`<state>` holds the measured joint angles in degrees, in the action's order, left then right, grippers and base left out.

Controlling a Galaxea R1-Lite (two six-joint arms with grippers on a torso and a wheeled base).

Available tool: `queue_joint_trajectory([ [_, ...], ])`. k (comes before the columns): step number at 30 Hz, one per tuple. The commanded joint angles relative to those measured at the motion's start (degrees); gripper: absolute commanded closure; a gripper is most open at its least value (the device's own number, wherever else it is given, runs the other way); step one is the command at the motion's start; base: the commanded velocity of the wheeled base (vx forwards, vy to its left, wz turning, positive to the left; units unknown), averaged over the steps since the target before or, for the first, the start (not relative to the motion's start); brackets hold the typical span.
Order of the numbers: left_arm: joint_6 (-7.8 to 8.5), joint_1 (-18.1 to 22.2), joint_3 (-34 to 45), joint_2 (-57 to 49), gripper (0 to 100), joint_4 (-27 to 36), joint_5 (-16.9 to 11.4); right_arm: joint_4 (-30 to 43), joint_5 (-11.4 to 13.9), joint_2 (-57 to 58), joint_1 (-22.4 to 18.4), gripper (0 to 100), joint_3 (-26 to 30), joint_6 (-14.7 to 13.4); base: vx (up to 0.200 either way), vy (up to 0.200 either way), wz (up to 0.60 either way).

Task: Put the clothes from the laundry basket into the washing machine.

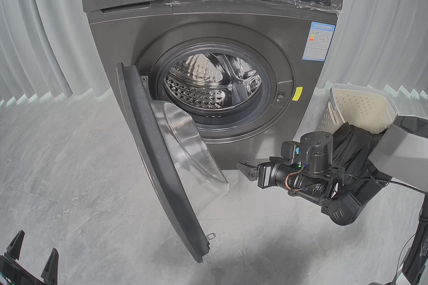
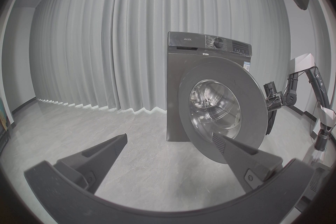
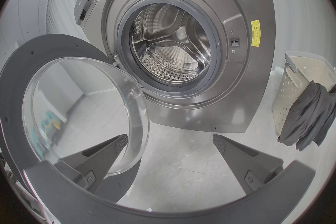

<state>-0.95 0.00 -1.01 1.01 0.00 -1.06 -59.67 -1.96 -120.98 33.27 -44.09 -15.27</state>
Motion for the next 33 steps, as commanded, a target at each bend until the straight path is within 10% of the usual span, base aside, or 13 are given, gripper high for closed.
queue_joint_trajectory([
  [1, -0.02, 0.0, 0.92, -0.92, 0, 0.0, 0.01, -0.27, 0.03, -1.45, 1.01, 0, -0.56, -0.02, 0.0, 0.0, 0.0],
  [24, -0.02, 0.0, 0.92, -0.92, 0, 0.0, 0.01, -5.1, 0.91, -2.33, 10.59, 0, -0.91, -1.25, 0.0, 0.0, 0.0],
  [33, -0.02, 0.0, 0.92, -0.92, 0, 0.0, 0.01, 1.14, -4.01, -6.64, 8.22, 0, -9.34, -1.16, 0.0, 0.0, 0.0],
])
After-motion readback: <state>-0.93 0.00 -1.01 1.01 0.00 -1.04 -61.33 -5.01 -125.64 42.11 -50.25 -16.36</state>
